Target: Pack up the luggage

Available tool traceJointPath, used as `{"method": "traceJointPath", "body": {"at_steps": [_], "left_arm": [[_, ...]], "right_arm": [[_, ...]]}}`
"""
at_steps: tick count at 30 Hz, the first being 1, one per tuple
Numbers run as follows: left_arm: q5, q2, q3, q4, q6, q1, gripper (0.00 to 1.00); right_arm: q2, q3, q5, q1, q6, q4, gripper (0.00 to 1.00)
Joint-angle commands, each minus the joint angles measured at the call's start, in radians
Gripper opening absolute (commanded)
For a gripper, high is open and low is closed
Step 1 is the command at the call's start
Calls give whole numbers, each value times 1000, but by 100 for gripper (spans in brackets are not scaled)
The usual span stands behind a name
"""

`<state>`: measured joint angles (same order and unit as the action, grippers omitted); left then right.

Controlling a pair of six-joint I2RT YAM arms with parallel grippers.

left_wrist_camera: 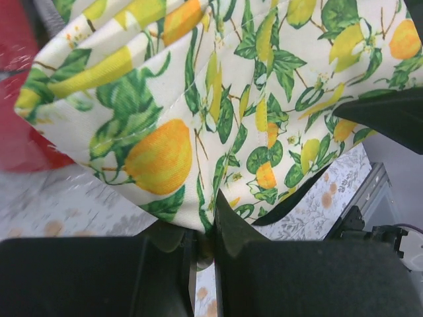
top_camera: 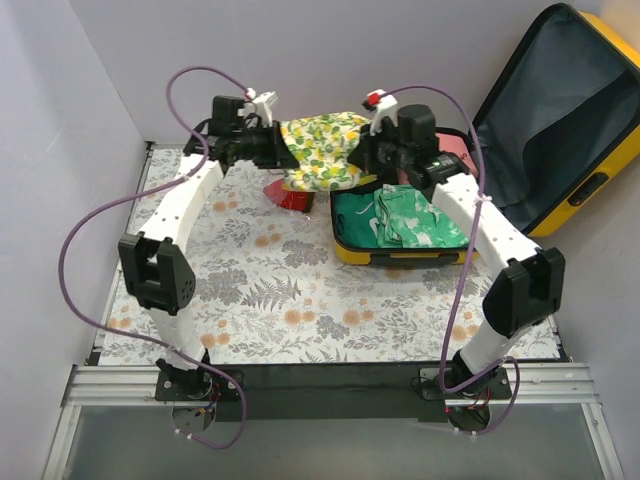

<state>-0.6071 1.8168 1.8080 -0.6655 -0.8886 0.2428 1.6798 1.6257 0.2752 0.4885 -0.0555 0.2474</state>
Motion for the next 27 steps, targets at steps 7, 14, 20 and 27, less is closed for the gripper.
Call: {"method": "traceJointPath", "body": {"at_steps": [7, 14, 20, 27], "left_arm": [[56, 237, 169, 46, -84, 269, 0], [72, 276, 76, 55, -93, 300, 0], [76, 243, -10, 61, -81, 300, 3], [83, 174, -16, 63, -62, 291, 49]], "right_arm": [[-207, -262, -11, -194, 121, 62, 1], [-224, -444, 12, -265, 149, 84, 1], [-203, -524, 2, -271, 135, 26, 1], [-180, -492, -11, -280, 138, 30, 44]]}}
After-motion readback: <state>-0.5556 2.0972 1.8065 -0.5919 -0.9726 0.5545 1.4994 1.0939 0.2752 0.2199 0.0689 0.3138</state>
